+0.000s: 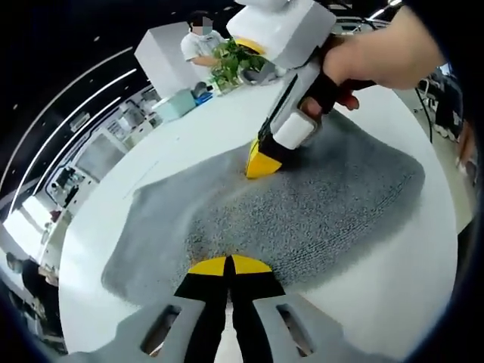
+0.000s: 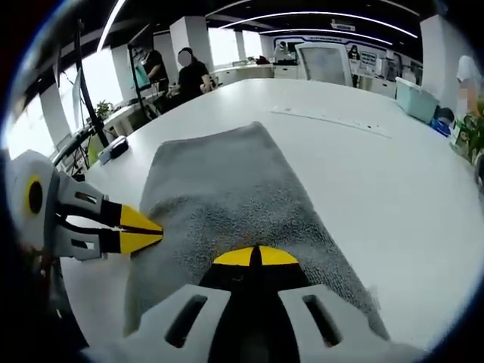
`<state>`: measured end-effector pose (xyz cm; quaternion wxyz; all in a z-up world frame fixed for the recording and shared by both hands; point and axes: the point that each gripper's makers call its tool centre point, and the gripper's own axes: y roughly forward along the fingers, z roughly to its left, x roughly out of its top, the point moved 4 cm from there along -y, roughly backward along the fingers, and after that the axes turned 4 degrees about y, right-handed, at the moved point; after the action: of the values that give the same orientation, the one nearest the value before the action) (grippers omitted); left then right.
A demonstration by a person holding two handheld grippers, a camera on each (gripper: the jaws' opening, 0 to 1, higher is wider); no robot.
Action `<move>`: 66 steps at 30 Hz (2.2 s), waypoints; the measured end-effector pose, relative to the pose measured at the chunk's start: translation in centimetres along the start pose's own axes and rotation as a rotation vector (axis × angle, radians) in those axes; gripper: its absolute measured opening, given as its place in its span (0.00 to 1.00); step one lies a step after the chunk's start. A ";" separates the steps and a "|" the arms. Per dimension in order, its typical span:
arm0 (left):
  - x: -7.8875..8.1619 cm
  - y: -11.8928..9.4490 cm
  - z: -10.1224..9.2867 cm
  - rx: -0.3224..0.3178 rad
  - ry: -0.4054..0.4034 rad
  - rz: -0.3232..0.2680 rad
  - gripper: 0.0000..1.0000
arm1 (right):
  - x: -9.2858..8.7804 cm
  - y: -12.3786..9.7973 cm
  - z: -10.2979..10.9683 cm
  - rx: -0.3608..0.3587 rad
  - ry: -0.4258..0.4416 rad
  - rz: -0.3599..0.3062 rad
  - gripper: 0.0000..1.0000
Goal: Fold the towel on the table until its edges align and the towel forms a compact rectangular stack.
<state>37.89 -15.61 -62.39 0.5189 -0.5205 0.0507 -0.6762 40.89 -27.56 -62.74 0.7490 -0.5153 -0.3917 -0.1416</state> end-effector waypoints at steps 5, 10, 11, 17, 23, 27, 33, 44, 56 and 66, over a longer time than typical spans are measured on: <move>-0.2 0.1 0.4 0.005 -0.006 0.005 0.00 | -0.1 -0.1 0.3 0.002 0.007 -0.003 0.00; -0.3 0.1 0.6 0.009 -0.021 0.007 0.00 | -0.2 -0.2 0.5 0.005 0.012 -0.007 0.00; -0.3 0.1 0.7 0.009 -0.025 0.007 0.00 | -0.2 -0.2 0.5 0.006 0.012 -0.006 0.00; -0.4 0.2 0.9 0.013 -0.030 0.010 0.00 | -0.3 -0.2 0.6 0.009 0.014 -0.006 0.00; -0.5 0.3 1.3 0.018 -0.050 0.009 0.00 | -0.4 -0.2 0.8 0.013 0.012 -0.005 0.00; -0.7 0.3 1.5 0.022 -0.057 0.008 0.00 | -0.5 -0.3 1.0 0.015 0.014 -0.006 0.00; -0.9 0.4 1.7 0.024 -0.068 0.006 0.00 | -0.6 -0.4 1.2 0.019 0.020 -0.007 0.00; -1.1 0.5 2.1 0.024 -0.081 0.001 0.00 | -0.7 -0.4 1.6 0.025 0.028 -0.008 0.00; -1.3 0.7 2.6 0.024 -0.068 0.006 0.00 | -0.9 -0.5 2.0 0.034 0.033 -0.009 0.00; -1.1 0.9 2.7 0.022 -0.022 0.020 0.00 | -1.1 -0.6 2.1 0.029 0.050 -0.033 0.00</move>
<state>40.40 -13.92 -62.45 0.5318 -0.5218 0.0426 -0.6657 38.92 -26.15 -62.79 0.7635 -0.4941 -0.3833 -0.1609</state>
